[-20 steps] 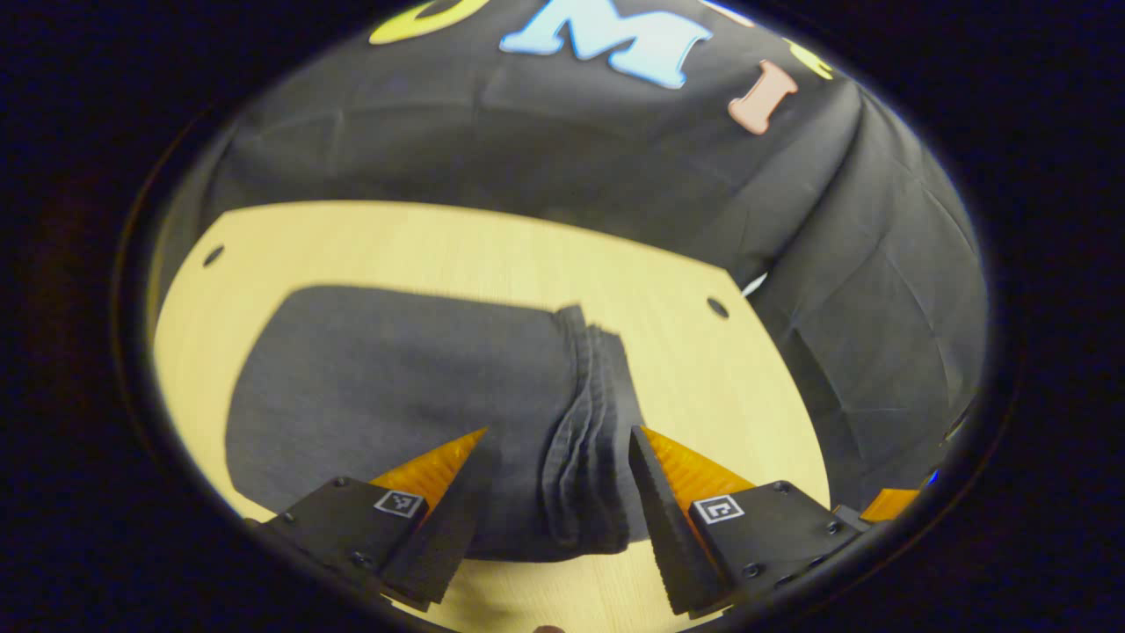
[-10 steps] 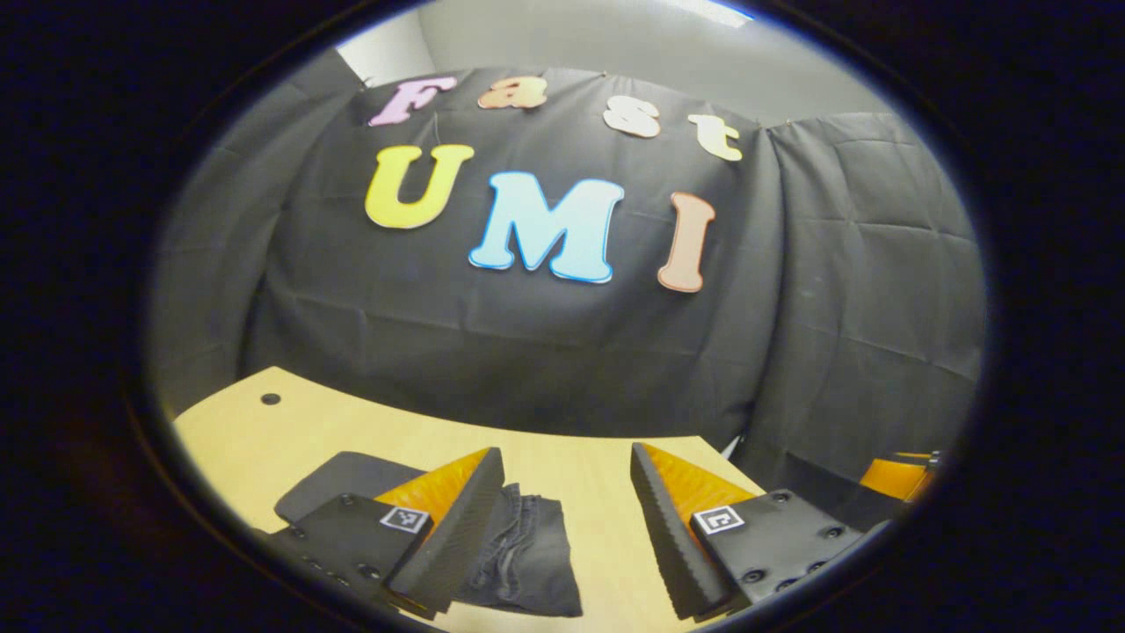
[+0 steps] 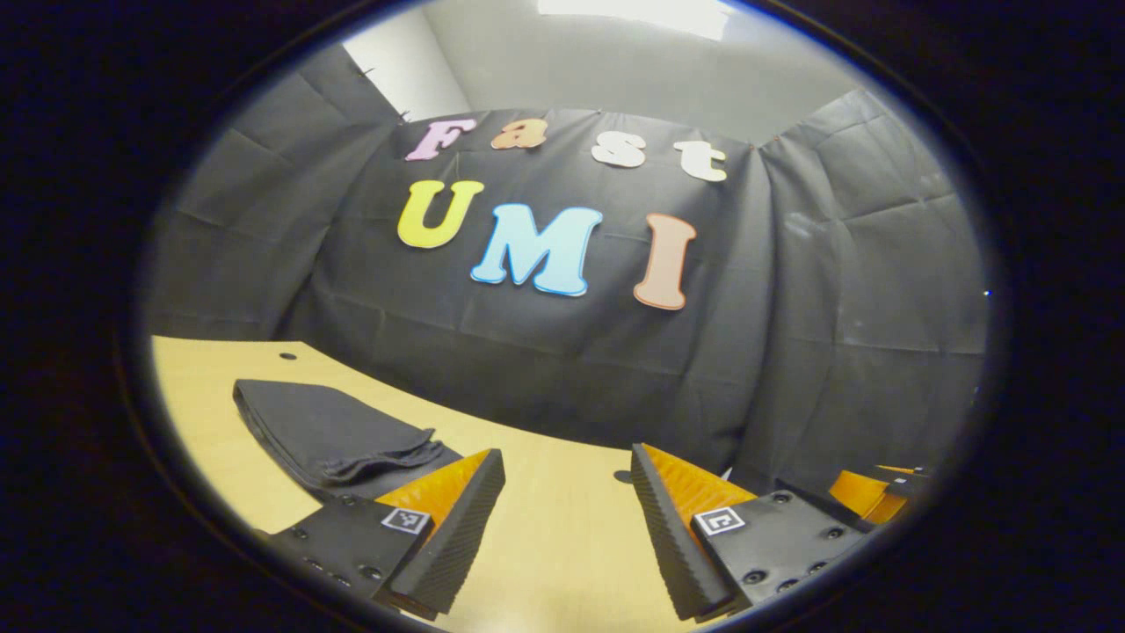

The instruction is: Grasp the waist and the cuffs of the jeans and fold them to make the two legs overlap; first hold the waist and fold one-third of the jeans toward the cuffs, then hold the cuffs and fold the remaining one-third in the same direction to finish folding.

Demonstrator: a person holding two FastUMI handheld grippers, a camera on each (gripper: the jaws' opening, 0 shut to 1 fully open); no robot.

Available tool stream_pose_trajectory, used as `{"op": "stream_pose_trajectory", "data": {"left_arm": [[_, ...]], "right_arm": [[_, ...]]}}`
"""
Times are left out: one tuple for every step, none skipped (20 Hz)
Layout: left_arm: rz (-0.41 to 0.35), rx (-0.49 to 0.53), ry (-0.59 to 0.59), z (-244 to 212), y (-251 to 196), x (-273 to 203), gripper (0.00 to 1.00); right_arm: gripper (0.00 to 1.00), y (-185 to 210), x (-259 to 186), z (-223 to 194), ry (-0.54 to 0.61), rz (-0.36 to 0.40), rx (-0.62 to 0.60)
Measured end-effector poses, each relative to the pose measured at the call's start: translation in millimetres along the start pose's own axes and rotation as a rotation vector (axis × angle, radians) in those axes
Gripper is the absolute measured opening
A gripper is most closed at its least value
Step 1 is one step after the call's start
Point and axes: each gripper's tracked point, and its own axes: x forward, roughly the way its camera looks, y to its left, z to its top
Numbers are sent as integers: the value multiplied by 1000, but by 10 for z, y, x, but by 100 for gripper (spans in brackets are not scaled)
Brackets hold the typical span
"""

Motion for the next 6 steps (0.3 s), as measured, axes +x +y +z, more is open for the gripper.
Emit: {"op": "stream_pose_trajectory", "data": {"left_arm": [[24,44,-2,-135,-50,-10,93],[36,83,-6,-288,-109,-4,94],[22,95,5,-452,-210,-32,99],[-16,70,26,-630,-359,-87,97],[-41,40,50,-801,-452,-155,96],[-37,39,75,-948,-418,-208,96]], "right_arm": [[95,-82,33,-69,-1,-6,36],[95,-152,72,-165,4,-16,59],[95,-186,76,-297,13,-22,71],[95,-196,79,-380,17,-19,79],[95,-183,51,-454,21,-13,79],[95,-145,24,-520,30,-1,69]]}}
